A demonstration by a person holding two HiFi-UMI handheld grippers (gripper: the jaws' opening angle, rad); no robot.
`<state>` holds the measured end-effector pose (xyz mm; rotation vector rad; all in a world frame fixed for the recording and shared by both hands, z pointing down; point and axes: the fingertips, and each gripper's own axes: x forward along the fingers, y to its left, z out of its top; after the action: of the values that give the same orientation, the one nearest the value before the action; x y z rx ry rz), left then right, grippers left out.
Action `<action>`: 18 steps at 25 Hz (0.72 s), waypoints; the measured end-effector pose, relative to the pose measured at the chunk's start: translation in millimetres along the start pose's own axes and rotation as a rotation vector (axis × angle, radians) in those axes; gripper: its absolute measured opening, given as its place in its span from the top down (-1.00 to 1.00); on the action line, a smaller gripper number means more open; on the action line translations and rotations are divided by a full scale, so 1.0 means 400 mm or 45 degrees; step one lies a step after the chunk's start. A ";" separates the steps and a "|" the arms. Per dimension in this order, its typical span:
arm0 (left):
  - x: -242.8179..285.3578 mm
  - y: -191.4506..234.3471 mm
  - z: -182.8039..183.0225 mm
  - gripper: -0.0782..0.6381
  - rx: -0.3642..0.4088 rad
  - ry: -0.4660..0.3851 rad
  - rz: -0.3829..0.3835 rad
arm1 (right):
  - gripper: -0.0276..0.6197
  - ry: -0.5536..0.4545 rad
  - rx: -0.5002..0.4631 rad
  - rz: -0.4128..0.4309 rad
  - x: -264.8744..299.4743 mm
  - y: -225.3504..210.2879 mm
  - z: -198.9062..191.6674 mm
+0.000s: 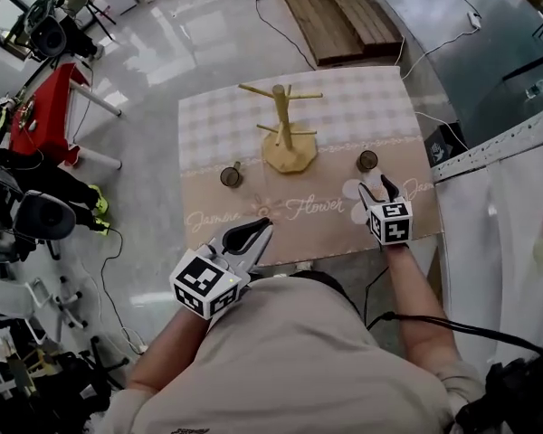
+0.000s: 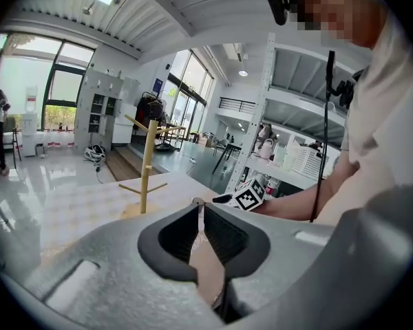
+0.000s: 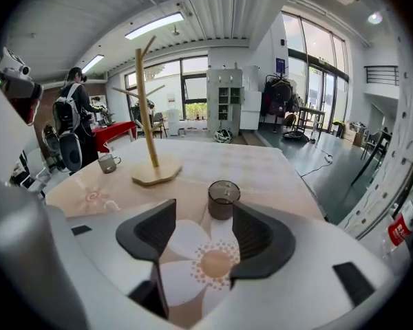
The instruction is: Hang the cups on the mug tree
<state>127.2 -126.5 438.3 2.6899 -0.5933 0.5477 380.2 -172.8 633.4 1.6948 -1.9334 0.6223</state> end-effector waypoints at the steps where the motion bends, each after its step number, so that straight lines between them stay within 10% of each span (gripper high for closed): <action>1: 0.003 0.005 0.002 0.75 -0.003 0.004 0.014 | 0.11 0.007 -0.006 -0.004 0.019 -0.014 0.000; 18: 0.022 0.053 -0.002 0.75 -0.049 0.074 0.120 | 0.00 0.021 0.084 -0.031 0.217 -0.084 -0.002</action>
<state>124.8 -147.4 447.6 2.6111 -0.7103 0.6310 404.4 -243.4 689.4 1.7448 -1.8973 0.6958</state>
